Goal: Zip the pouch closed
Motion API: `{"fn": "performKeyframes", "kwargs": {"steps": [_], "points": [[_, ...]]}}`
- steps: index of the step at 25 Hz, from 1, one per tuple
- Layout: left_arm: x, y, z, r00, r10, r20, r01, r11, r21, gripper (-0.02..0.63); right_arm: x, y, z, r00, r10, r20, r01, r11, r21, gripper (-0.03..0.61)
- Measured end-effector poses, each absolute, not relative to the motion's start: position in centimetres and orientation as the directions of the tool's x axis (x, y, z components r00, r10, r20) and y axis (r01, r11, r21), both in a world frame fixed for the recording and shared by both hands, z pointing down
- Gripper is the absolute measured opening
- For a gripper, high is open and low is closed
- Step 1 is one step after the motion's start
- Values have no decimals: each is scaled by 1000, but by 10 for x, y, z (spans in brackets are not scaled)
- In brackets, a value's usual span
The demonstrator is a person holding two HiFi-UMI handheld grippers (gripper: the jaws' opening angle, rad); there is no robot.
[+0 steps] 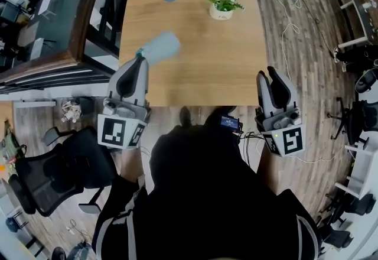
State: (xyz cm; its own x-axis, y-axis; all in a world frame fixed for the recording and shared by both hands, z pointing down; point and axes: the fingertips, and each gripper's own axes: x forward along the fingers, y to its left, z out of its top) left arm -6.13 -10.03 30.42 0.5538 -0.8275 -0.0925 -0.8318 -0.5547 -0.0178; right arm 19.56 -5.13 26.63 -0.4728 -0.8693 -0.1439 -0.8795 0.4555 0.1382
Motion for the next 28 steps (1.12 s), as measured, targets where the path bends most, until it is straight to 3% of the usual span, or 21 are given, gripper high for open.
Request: {"fn": "performKeyframes", "kwargs": {"steps": [9,23,28], "points": [[-44,-100,307,586,-810,-23,-809,-583,-74,0,198,-58,268,-452,-884,-119,-889,437,137,71],[-50,-112,311,595,-803,-21,-802,-592,-87,0,195,-75,286,-455,-887,-75,-887,445,125,61],[-49,-93,319,608,-793,42,-791,-609,-58,0,193,-62,302,-453,-892,3,-886,451,107,61]]}}
